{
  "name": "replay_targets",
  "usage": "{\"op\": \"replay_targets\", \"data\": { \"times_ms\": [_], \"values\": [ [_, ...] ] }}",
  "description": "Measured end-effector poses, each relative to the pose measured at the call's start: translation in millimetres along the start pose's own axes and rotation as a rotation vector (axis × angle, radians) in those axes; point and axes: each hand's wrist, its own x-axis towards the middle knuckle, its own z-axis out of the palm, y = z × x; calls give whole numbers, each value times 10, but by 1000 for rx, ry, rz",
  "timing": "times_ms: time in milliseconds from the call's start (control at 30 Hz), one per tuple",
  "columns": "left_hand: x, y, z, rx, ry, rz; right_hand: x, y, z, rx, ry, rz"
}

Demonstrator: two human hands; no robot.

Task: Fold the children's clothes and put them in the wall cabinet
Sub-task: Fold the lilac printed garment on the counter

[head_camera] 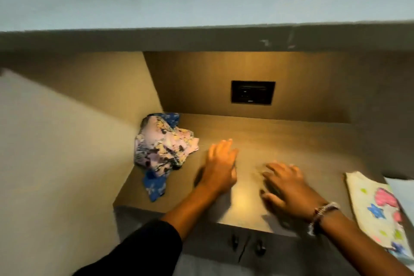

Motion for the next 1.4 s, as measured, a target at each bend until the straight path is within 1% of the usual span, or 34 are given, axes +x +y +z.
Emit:
{"op": "replay_targets", "data": {
  "times_ms": [33, 100, 167, 200, 267, 300, 333, 367, 400, 467, 533, 567, 633, 700, 800, 867, 933, 967, 1000, 1067, 1133, 1167, 1200, 1267, 1300, 1400],
  "values": [
    [-86, -309, -113, 59, 38, -50, 276, -289, 4, 43, 47, -50],
    [-291, -879, -302, 135, 130, -211, 838, -830, 36, 131, 124, -89],
    [-478, -1307, -379, 154, 193, -358, 1352, -1243, 86, 245, 122, -36],
    [-541, -1467, -372, 148, 197, -419, 1570, -1392, 96, 344, 97, 40],
    [-608, -1743, -332, -10, 149, -568, 1962, -1652, 105, 542, 43, 175],
    [-598, -1844, -297, -118, 108, -629, 2107, -1744, 102, 602, 36, 207],
    [-579, -1915, -272, -189, 58, -654, 2218, -1818, 98, 651, 44, 228],
    [-555, -1938, -260, -218, 33, -627, 2285, -1853, 103, 726, 53, 261],
    [-538, -1959, -266, -222, 54, -569, 2321, -1875, 104, 833, 68, 306],
    [-512, -1997, -320, -291, 194, -492, 2291, -1854, 68, 1083, 128, 383],
    [-482, -2004, -420, -403, 298, -450, 2158, -1754, -54, 1301, 205, 369],
    [-466, -1993, -467, -465, 322, -422, 2073, -1694, -148, 1376, 246, 349],
    [-452, -1887, -594, -627, 326, -337, 1900, -1580, -386, 1421, 326, 288],
    [-435, -1709, -756, -784, 288, -277, 1738, -1487, -641, 1417, 388, 215],
    [-300, -1499, -1032, -949, 203, -245, 1570, -1312, -984, 1353, 485, 127],
    [-167, -1397, -1165, -1080, 69, -224, 1526, -1133, -1164, 1308, 481, 110],
    [-52, -1283, -1158, -1191, -36, -226, 1503, -897, -1247, 1155, 458, 141],
    [-6, -1220, -1093, -1206, -76, -257, 1494, -759, -1224, 1072, 432, 181],
    [28, -1164, -989, -1175, -110, -305, 1478, -627, -1153, 993, 388, 245],
    [56, -1085, -707, -1013, -150, -433, 1408, -417, -912, 815, 246, 458],
    [-23, -1049, -406, -801, -95, -577, 1243, -260, -579, 580, 171, 642],
    [-100, -1030, -282, -718, -42, -622, 1144, -220, -423, 473, 175, 675],
    [-193, -1017, -186, -653, 3, -637, 1055, -221, -286, 407, 190, 679],
    [-348, -984, -25, -575, 31, -614, 903, -251, -42, 375, 192, 616],
    [-399, -969, 25, -571, 12, -606, 834, -289, 57, 364, 170, 560],
    [-448, -931, 79, -555, -120, -583, 654, -410, 260, 305, 86, 430]
  ]
}}
